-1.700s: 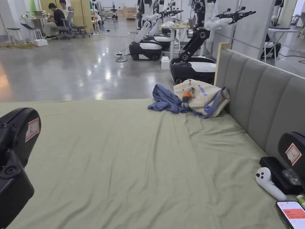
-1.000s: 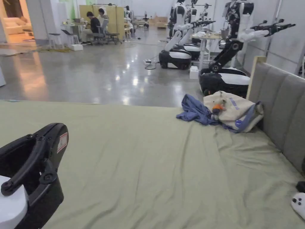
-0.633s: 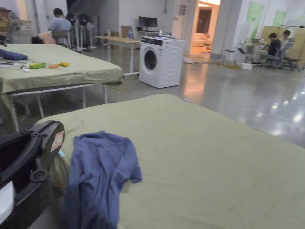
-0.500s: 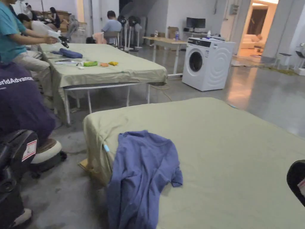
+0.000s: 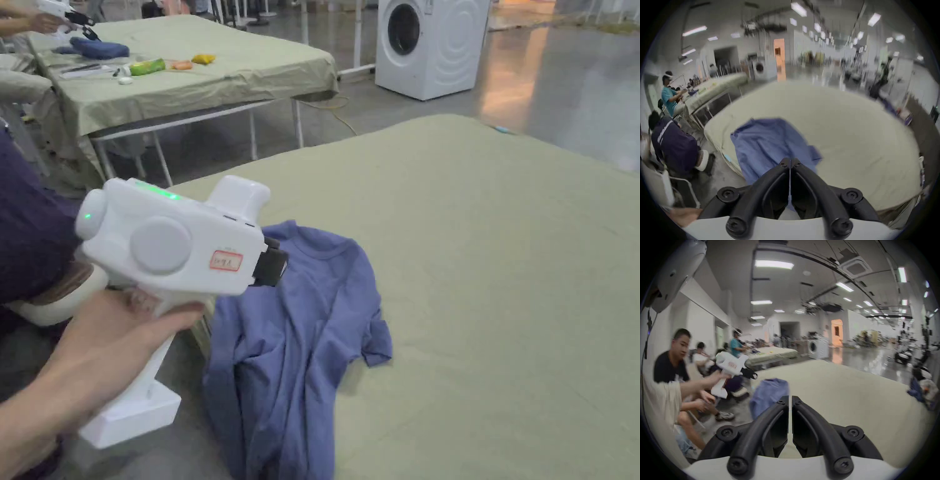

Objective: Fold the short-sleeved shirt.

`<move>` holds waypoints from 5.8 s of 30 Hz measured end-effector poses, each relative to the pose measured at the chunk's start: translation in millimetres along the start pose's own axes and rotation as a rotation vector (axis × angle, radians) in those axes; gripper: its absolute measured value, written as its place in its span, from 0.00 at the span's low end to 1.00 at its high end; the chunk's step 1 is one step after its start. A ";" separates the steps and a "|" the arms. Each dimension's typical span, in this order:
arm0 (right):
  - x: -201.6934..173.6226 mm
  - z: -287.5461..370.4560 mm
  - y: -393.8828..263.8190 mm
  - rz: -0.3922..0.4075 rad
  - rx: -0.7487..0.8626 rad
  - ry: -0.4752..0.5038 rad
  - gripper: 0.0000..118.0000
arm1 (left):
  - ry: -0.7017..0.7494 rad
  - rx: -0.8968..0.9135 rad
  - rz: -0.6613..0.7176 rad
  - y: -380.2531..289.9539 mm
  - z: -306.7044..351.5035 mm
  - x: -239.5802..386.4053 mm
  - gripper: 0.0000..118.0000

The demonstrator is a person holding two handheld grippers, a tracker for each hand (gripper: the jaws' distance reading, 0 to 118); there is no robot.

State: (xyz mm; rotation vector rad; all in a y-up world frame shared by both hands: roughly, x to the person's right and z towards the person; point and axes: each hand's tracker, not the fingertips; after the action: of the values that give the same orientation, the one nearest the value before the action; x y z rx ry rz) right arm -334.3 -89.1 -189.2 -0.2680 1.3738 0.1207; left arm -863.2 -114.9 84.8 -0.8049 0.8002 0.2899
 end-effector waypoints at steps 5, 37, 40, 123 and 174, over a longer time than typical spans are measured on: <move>38.5 9.9 -20.9 -0.115 -0.096 -0.171 0.04 | 0.117 -0.330 0.141 57.3 -161.8 -46.4 0.74; 55.2 216.6 -12.5 -0.132 0.160 -0.429 0.04 | -0.484 0.286 -0.230 140.0 191.2 173.7 0.02; 62.4 250.8 -13.2 -0.139 0.216 -0.469 0.04 | -0.581 0.366 -0.367 156.9 269.5 236.7 0.02; 290.6 225.2 -69.6 -0.261 -0.178 -0.509 0.04 | -0.663 -0.007 -0.310 -67.0 63.8 436.2 0.09; 336.9 321.3 124.4 -0.348 0.200 -0.687 0.12 | -0.727 0.641 -0.251 118.7 185.0 503.1 0.09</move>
State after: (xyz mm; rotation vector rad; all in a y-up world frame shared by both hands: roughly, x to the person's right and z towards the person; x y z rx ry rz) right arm 7.1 89.9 -478.4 -0.2612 0.6371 -0.2007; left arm -486.3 71.7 -268.1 -0.1501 0.0742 0.0725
